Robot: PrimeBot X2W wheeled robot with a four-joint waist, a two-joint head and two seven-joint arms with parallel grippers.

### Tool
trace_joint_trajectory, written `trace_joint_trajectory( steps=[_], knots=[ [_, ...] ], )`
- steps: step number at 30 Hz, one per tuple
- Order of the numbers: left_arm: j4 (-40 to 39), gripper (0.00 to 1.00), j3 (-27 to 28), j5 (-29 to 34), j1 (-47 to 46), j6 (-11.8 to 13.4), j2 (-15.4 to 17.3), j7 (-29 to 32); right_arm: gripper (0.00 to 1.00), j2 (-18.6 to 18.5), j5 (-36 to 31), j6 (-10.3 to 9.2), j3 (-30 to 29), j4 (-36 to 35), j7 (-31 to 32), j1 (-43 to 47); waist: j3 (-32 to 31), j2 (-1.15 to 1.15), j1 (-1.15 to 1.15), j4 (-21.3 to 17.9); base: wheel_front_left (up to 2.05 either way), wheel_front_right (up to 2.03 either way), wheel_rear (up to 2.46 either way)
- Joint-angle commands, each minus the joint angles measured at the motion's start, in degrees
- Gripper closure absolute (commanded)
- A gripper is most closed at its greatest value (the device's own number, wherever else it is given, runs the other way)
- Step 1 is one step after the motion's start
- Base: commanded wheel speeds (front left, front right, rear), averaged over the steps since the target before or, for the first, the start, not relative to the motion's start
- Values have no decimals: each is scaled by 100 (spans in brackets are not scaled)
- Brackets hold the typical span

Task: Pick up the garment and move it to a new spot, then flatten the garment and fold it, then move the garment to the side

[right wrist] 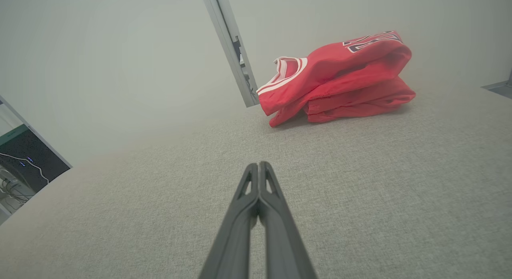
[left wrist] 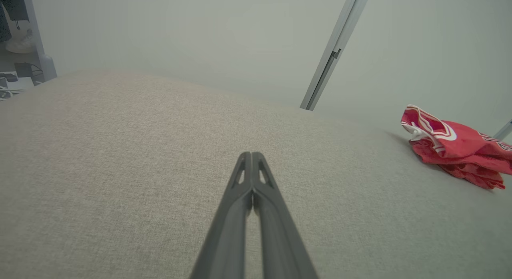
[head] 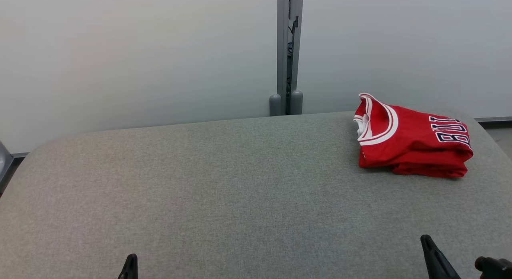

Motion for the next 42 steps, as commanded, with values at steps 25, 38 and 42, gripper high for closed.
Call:
trace_joint_trajectory(
  steps=[25, 38, 42],
  knots=[
    [258, 100, 296, -2179, -1009, -344, -145, 557, 100, 201, 2074, 0, -703, -108, 727, -618, 150, 0, 0, 54, 0, 0, 0],
    [384, 100, 391, -2967, -1330, -456, -205, 772, 100, 296, 2821, 0, -947, -114, 1000, -792, 221, 0, 0, 80, 0, 0, 0],
    [423, 100, 420, -3214, -1418, -490, -219, 838, 100, 322, 3052, 0, -1018, -115, 1080, -834, 244, 0, 0, 88, 0, 0, 0]
  ],
)
